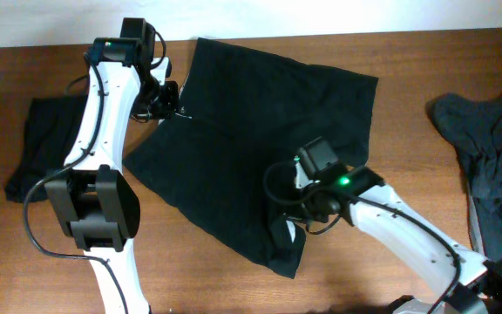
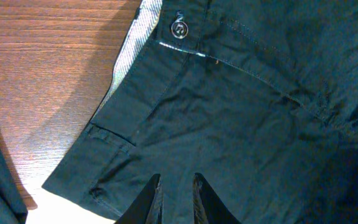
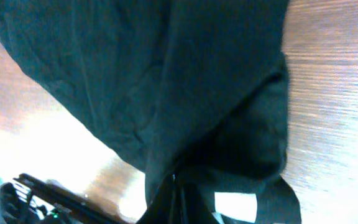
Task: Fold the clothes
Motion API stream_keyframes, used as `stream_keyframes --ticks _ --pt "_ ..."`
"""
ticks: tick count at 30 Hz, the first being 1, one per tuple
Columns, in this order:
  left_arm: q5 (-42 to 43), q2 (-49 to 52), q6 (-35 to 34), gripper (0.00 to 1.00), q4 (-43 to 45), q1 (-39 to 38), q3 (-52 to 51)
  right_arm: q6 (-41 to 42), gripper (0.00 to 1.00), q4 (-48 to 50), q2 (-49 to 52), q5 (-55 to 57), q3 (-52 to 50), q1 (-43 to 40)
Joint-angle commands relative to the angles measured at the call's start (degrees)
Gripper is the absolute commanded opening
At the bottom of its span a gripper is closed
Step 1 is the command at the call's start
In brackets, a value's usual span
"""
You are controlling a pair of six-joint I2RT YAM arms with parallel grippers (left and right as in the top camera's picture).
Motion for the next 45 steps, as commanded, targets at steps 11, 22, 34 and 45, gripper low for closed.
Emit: stream_keyframes --ticks 11,22,34,45 --pt "-0.4 -0.1 -0.3 0.17 0.5 -0.1 0.0 -0.3 0.04 6.2 1.8 1.8 0.7 11.7" --pt "-0.5 -0.1 -0.3 0.18 0.7 -0.1 0.0 -0.4 0.34 6.0 3.8 4.7 0.7 9.3" --pt "-0.5 -0.1 -0.3 0.19 0.8 -0.1 0.0 1.7 0.41 3.1 3.9 -1.5 0.6 0.2" --pt "-1.6 -0.1 -0.3 0.22 0.8 -0.1 0.0 12.1 0.44 2.5 3.9 4.4 -0.1 0.0"
